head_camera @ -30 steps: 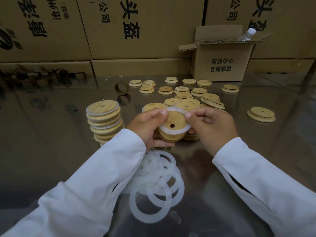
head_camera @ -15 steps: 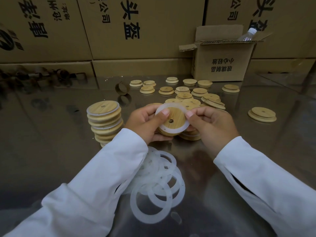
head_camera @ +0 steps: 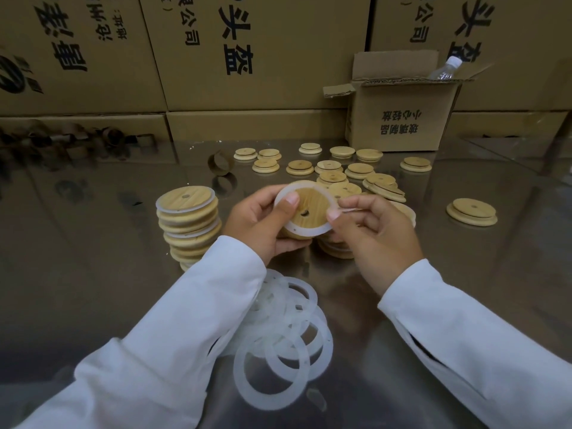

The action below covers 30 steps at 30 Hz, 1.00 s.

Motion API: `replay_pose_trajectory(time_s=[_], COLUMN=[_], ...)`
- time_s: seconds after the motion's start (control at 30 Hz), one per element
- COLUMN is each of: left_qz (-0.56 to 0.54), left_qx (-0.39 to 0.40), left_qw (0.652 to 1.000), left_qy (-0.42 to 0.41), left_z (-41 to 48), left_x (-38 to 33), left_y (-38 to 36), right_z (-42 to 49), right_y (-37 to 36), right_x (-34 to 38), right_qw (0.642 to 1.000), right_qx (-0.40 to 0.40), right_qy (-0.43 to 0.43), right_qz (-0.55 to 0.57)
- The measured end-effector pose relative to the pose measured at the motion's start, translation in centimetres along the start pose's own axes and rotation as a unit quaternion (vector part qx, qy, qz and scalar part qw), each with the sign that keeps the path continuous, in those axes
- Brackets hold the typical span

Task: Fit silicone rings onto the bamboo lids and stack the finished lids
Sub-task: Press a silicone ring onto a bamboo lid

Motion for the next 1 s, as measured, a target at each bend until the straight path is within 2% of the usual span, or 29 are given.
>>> replay_pose_trajectory(time_s=[0.2,0.33,0.43,0.53,0.63,0.8,1.0], left_qz=[-0.054,0.038,0.111,0.187,0.23,0.23,0.136], left_qx=[0.011,0.018,0.024,0.04,0.05,0.066,0.075], left_qw=[0.998,0.998,0.992,0.981,0.972,0.971,0.987], left_qy=[0.044,0.051,0.049,0.029,0.015,0.003,0.047], left_z=[0.0,-0.1,-0.2,-0.3,-0.3,-0.2,0.1], left_x=[0.1,0.1,0.4,0.5,0.5,0.5,0.5], left_y=[-0.3,-0.2,-0.3,-0.3,0.0,0.3,0.4], right_z=[-0.6,0.0,0.2,-0.2,-0.3,-0.2,0.4], right_y=[-0.4,0.7,0.9,0.2,-0.1,-0.1,0.3], right_x=[-0.3,-0.2,0.3,0.7,0.6,0.3,0.8], right_qw=[0.998,0.995,0.991,0.979,0.97,0.976,0.981], right_qx=[-0.062,-0.07,-0.042,0.024,0.053,0.074,0.058], right_qy=[0.005,0.023,0.075,0.128,0.136,0.09,0.088], right_qz=[-0.023,-0.068,-0.103,-0.159,-0.195,-0.186,-0.165])
Point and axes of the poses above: each hand's wrist, its own z-axis towards the middle knuckle, its own y-axis out of the back of the hand, x = y × z, the point moved 4 cm from there along z, towards the middle knuckle, and after that the axes turned 11 degrees about y, right-handed, at the moved point
